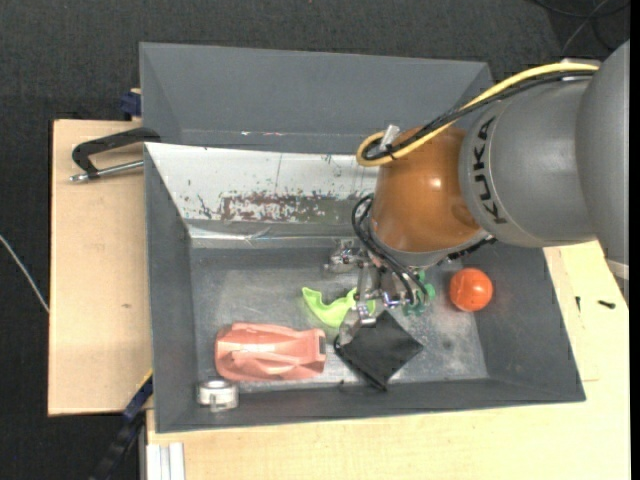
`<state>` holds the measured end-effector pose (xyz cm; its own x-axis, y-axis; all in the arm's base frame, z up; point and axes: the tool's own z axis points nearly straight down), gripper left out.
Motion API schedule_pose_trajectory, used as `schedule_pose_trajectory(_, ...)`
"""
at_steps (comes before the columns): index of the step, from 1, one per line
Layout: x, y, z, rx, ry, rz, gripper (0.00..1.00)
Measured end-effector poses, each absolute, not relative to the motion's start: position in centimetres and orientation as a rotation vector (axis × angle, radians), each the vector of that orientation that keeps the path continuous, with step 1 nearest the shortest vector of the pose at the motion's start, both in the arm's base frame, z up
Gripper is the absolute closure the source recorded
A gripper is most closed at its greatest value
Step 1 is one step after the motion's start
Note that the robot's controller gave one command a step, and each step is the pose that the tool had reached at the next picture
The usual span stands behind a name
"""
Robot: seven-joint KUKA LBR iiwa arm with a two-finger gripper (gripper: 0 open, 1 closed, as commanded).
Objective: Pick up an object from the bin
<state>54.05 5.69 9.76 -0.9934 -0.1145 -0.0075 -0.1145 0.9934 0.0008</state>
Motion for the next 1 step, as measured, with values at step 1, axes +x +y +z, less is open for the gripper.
schedule_pose_trajectory(1,54.83,5.66,7.6,-0.214,3.133,0.005,1.0)
